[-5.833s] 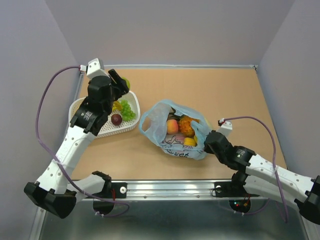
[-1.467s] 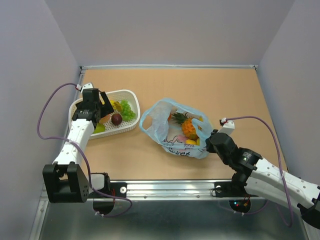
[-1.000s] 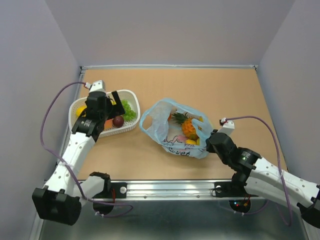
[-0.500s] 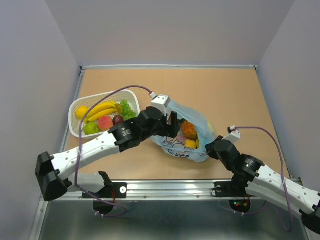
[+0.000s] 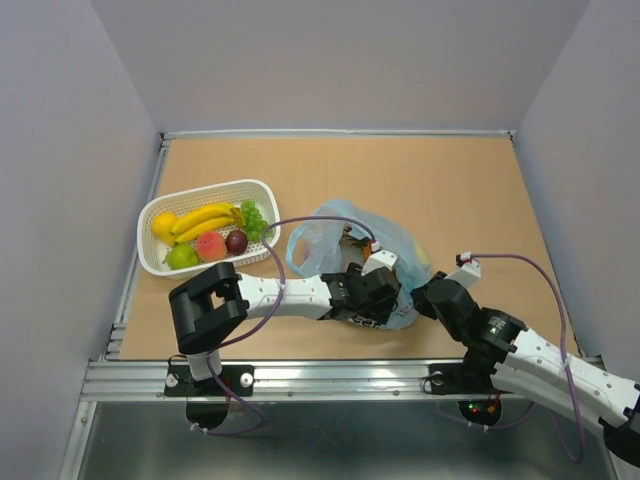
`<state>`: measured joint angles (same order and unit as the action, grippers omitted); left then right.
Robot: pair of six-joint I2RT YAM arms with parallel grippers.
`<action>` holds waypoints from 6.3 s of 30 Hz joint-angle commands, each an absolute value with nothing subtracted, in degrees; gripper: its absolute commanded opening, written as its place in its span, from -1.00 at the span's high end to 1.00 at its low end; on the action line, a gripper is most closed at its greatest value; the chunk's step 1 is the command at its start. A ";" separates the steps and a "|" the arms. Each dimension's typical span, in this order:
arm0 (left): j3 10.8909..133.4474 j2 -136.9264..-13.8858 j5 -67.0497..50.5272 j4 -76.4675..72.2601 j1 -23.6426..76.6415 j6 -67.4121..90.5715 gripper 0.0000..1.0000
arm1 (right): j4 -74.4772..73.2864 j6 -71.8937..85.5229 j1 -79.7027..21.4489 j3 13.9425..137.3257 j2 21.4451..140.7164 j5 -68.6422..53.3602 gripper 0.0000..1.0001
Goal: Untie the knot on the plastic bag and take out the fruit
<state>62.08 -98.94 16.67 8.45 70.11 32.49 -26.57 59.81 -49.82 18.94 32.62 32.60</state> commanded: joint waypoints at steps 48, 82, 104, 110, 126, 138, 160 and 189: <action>72.77 -81.75 35.42 19.94 69.18 38.41 0.61 | -26.19 57.04 -49.48 21.45 32.25 38.23 0.75; 54.14 -67.33 12.49 17.14 20.65 28.56 -0.97 | -26.19 54.41 -49.48 22.67 32.78 37.70 0.68; 53.88 -73.73 24.16 -6.57 60.82 61.51 -0.84 | -26.19 51.50 -49.48 26.63 34.90 39.81 0.77; 52.56 -81.03 28.39 -12.38 57.66 68.98 -0.85 | -26.10 51.77 -49.48 26.81 33.22 39.03 0.77; 57.30 -99.57 30.67 -19.68 51.86 75.15 -0.85 | -24.79 50.98 -49.57 25.23 31.46 32.97 0.77; 66.53 -111.70 29.53 -20.84 51.24 73.48 -0.83 | -23.03 49.84 -49.48 24.26 32.52 28.21 0.78; 68.12 -106.71 29.61 -15.82 52.03 59.25 1.00 | -23.12 48.25 -49.48 25.22 32.34 31.99 0.78; 56.42 -65.05 23.09 2.61 58.10 24.26 1.00 | -25.84 46.14 -49.48 29.62 33.40 47.02 0.85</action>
